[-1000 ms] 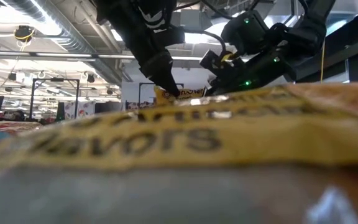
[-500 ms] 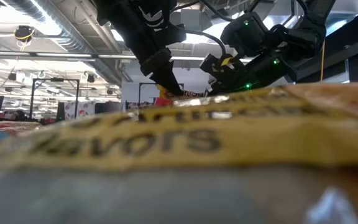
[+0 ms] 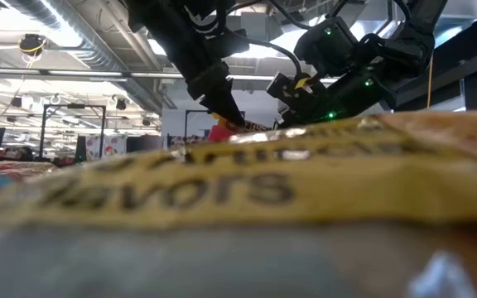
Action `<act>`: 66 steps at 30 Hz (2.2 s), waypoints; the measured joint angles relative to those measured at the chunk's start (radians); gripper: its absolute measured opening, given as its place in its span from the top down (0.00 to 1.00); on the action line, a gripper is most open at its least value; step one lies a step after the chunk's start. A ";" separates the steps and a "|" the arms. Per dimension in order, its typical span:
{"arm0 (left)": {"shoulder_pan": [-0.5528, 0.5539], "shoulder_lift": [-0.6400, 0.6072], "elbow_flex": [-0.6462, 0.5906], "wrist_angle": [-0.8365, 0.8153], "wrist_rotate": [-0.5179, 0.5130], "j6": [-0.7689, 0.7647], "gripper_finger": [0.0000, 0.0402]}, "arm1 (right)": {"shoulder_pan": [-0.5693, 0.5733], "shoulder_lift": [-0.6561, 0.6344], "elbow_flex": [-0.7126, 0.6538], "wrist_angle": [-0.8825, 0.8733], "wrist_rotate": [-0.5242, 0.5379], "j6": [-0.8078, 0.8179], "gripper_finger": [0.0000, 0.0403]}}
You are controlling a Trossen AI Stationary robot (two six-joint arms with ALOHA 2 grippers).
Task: Sort Maruchan noodles
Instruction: Put the yellow noodle pack into the red bin
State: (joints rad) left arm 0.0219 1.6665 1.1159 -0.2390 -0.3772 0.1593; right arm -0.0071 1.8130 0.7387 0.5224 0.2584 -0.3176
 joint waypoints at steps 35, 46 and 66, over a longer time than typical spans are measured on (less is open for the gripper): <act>-0.011 0.000 0.000 0.000 -0.073 -0.054 0.68 | 0.000 -0.058 0.000 -0.034 -0.014 0.010 0.59; -0.049 -0.042 -0.003 -0.032 -0.102 -0.105 0.57 | 0.001 -0.123 -0.001 -0.110 -0.015 0.041 0.59; -0.265 -0.080 -0.331 0.527 -0.047 -0.276 0.57 | -0.384 -0.685 0.000 -1.014 0.207 0.371 0.59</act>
State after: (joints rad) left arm -0.2432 1.5867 0.7851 0.2877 -0.4245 -0.1167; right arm -0.3914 1.1284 0.7391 -0.4920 0.4657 0.0534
